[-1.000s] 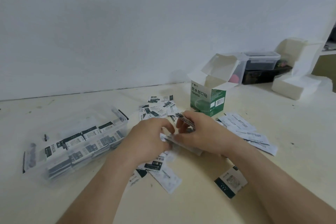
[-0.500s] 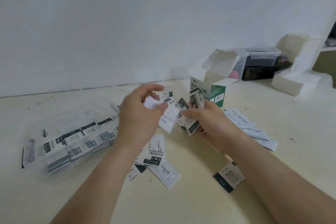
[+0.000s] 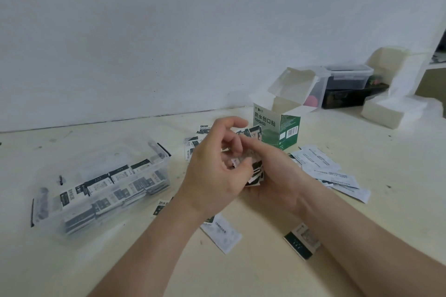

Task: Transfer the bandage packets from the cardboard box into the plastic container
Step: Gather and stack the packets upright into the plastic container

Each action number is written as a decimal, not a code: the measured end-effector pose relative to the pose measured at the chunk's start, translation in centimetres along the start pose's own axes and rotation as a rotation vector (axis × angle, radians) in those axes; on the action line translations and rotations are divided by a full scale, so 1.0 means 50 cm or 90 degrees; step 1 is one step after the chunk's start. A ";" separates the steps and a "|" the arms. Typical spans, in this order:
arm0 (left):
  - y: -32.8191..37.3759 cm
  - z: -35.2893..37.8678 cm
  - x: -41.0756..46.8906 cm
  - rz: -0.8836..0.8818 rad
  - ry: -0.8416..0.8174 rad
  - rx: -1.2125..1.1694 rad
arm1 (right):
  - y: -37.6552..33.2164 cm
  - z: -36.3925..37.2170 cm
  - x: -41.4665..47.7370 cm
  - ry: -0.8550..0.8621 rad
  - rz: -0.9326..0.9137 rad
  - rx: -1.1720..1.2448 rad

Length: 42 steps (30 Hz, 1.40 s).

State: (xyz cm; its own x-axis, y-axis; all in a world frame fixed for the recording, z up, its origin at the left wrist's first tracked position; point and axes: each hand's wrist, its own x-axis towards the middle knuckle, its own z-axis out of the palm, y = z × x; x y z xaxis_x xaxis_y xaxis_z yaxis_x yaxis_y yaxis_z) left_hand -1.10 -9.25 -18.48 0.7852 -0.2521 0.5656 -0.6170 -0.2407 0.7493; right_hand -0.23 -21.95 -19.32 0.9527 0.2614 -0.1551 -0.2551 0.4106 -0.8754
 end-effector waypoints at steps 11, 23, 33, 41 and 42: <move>-0.018 -0.014 0.000 -0.082 -0.242 0.306 | 0.004 0.004 -0.004 -0.063 -0.061 -0.107; -0.013 -0.030 0.002 -0.004 -0.234 0.288 | 0.002 -0.012 -0.001 -0.079 -0.058 -0.314; 0.004 -0.069 0.024 -0.088 -0.196 0.276 | -0.034 -0.025 -0.021 -0.149 0.054 -0.369; 0.023 -0.103 0.006 -0.290 -0.555 0.685 | -0.021 -0.022 -0.004 0.011 -0.039 -0.702; 0.021 -0.099 0.007 -0.292 -0.552 0.670 | -0.019 -0.022 -0.004 0.011 -0.042 -0.706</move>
State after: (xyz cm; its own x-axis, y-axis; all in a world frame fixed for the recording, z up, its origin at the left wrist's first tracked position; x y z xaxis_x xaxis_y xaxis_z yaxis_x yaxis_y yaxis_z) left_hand -1.20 -4.96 -15.80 0.8786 -0.3526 -0.3220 -0.3756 -0.9267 -0.0100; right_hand 0.02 -23.33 -18.98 0.9632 0.2528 -0.0913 0.0780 -0.5880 -0.8051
